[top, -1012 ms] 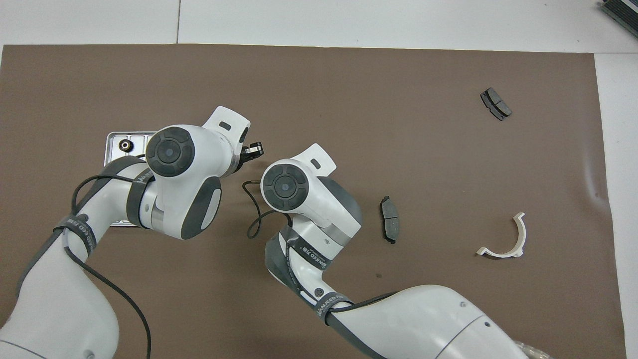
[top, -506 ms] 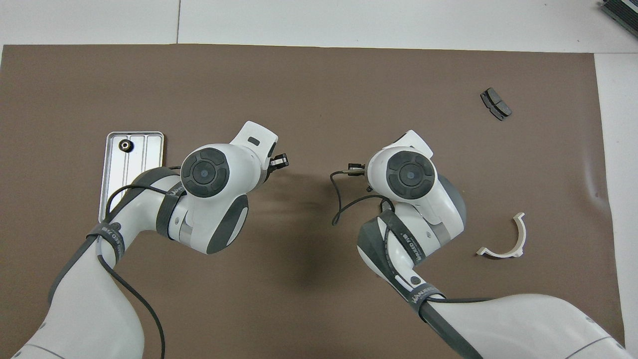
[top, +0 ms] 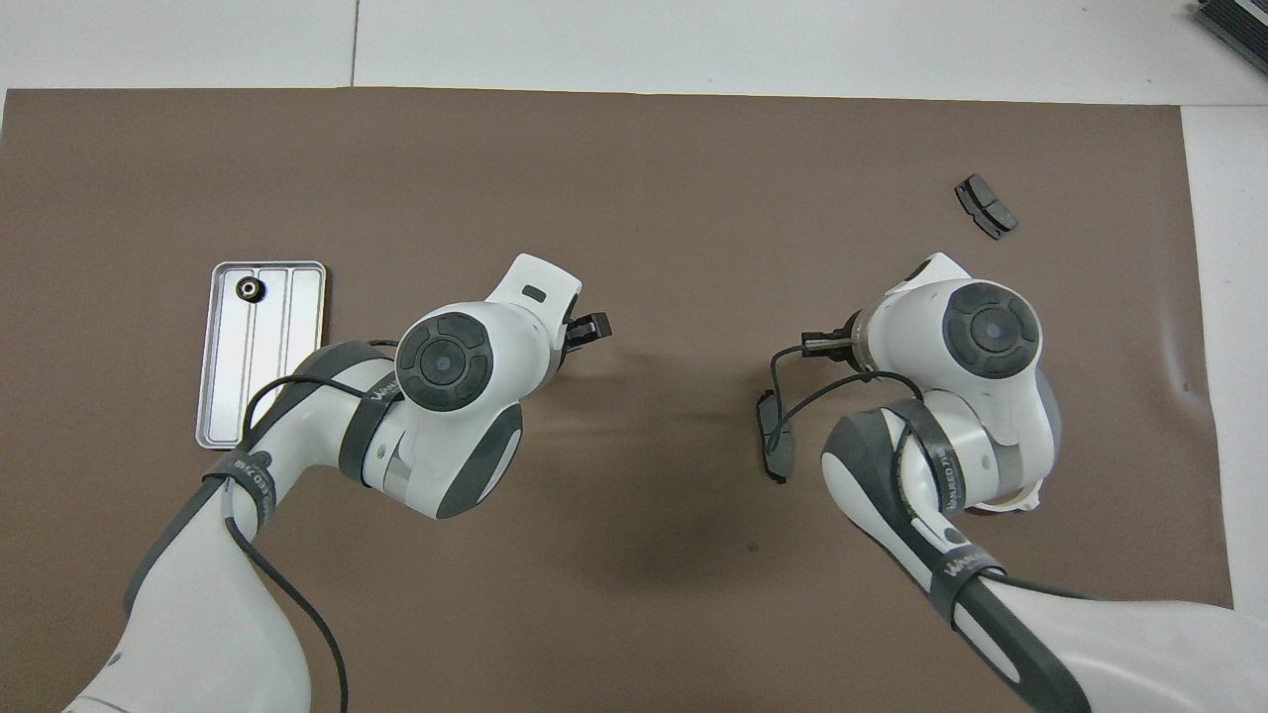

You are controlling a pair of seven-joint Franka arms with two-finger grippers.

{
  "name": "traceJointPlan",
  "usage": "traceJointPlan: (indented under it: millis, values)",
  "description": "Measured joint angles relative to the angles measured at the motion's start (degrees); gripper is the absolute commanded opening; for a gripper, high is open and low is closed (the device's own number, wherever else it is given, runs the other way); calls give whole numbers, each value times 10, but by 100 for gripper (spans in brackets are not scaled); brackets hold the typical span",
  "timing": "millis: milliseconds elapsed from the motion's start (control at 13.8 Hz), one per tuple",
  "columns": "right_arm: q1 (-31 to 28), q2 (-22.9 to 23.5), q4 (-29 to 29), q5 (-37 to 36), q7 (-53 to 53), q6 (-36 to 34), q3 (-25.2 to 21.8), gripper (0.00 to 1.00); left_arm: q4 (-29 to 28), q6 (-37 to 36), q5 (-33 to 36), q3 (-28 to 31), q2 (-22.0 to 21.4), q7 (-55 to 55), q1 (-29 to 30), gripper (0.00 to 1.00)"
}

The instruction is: Place bearing gear from tray to pile

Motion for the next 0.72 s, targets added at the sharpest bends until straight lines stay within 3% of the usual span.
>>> traceJointPlan:
  millis: [289, 723]
  values:
    - [-79, -13, -31, 45, -144, 0, 0, 0, 13, -1, 1, 7, 0, 57, 84, 93]
    - [-162, -9, -42, 45, -255, 10, 0, 0, 14, -33, 1, 10, 0, 318, 269, 91]
